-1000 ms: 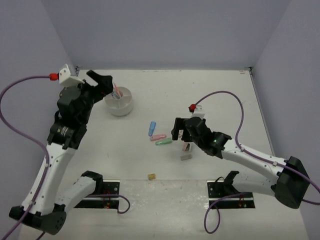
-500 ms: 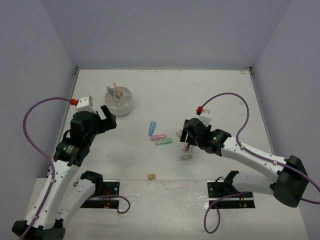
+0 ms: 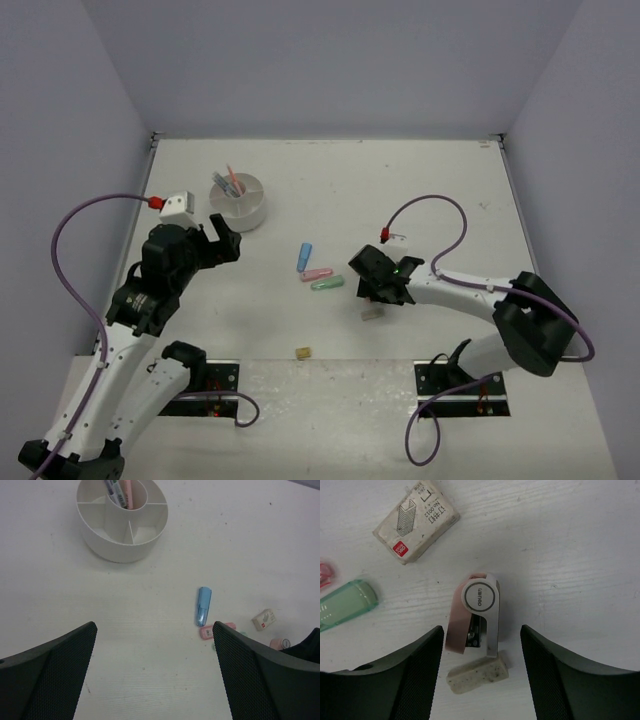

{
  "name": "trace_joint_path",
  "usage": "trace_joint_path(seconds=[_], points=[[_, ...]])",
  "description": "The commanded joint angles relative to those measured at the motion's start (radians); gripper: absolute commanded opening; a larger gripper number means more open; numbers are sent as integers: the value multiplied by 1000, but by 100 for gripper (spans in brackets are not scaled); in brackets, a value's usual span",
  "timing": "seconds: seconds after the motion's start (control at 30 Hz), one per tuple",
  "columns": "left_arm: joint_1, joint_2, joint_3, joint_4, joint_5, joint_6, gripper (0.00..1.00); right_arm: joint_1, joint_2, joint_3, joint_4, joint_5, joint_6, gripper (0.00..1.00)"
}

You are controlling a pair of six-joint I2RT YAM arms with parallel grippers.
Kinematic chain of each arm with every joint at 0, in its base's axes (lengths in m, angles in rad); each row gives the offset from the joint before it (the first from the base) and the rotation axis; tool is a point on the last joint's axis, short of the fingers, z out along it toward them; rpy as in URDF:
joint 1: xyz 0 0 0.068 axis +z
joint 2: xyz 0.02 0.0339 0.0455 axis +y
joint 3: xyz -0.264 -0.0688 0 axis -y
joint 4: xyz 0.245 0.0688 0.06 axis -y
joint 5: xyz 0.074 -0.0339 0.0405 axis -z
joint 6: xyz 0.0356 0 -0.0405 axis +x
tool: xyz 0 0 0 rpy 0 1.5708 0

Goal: Sort the stationery into containers
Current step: Pick up the stapler from the center of the board.

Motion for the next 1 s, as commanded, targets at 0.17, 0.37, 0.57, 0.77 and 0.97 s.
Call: trace_joint_path(seconds=[0.17, 0.37, 0.57, 0.77, 0.97], points=[[-23, 0, -3, 27, 2, 24, 100, 13, 83, -13, 114, -65, 40, 1], [-23, 68, 25, 48, 151, -58, 100, 118, 46, 132, -102, 175, 50, 0], [-31, 167, -1, 309, 601, -259, 100, 272, -215, 98, 194, 188, -458, 0], [-139, 227, -2, 490, 678, -423, 99, 298, -561, -93, 528, -148, -731, 0], [-344, 299, 32, 535, 551, -443, 95, 299, -598, -36, 461, -170, -749, 0]])
